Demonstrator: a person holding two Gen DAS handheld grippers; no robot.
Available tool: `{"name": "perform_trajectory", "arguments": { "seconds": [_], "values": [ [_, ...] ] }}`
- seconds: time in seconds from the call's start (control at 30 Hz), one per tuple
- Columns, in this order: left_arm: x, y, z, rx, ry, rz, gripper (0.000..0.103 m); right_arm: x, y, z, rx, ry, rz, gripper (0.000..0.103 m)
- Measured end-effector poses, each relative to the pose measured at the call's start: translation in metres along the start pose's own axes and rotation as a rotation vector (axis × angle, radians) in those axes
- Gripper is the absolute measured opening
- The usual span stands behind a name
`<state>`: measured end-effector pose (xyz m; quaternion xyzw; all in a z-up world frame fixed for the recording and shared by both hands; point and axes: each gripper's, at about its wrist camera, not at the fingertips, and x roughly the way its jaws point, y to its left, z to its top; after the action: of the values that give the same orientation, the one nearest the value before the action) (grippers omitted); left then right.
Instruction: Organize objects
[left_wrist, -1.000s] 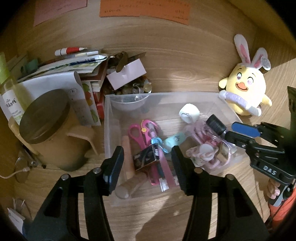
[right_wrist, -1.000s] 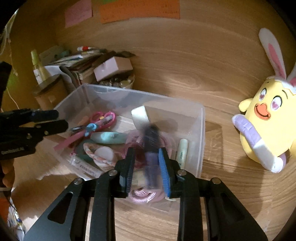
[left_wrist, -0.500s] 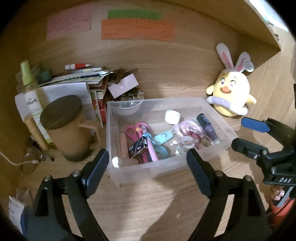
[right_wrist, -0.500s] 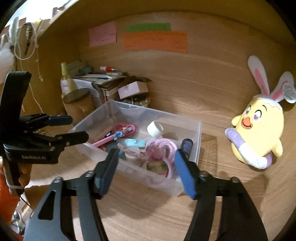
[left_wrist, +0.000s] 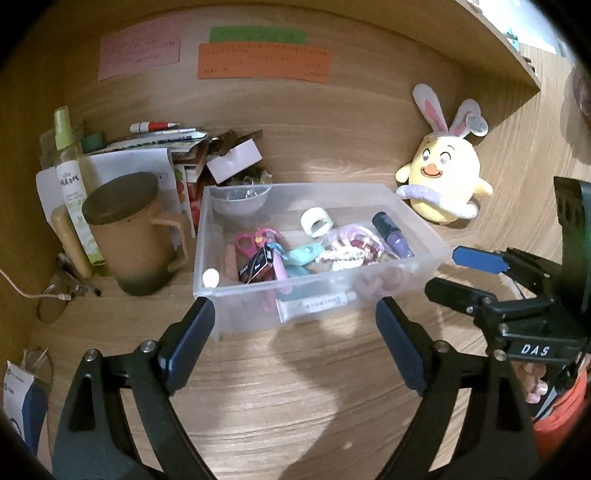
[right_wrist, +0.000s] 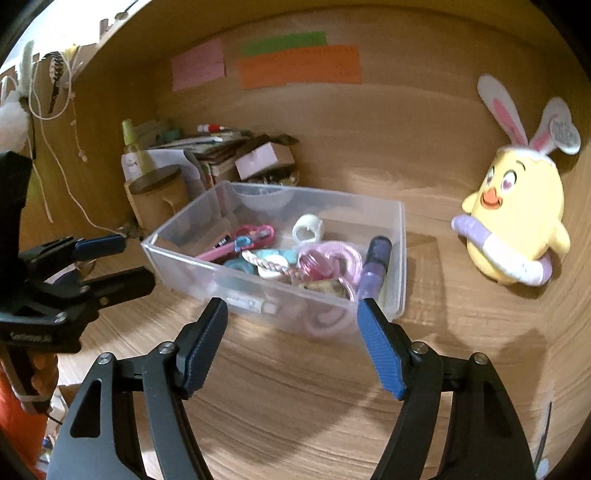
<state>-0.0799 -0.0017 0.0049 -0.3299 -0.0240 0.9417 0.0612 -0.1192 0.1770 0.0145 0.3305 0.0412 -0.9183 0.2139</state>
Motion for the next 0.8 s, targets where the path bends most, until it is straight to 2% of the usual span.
{"name": "perform_trajectory", "arguments": {
  "seconds": [0.4, 0.8],
  "values": [
    [0.0023, 0.0018, -0.0020, 0.007, -0.012, 0.009, 0.089, -0.0047, -0.0036, -0.0020, 0.007, 0.002, 0.002, 0.070],
    [0.0032, 0.0014, -0.0013, 0.004, -0.010, -0.025, 0.091, -0.0095, -0.0049, -0.0002, 0.025, -0.004, 0.018, 0.071]
  ]
}}
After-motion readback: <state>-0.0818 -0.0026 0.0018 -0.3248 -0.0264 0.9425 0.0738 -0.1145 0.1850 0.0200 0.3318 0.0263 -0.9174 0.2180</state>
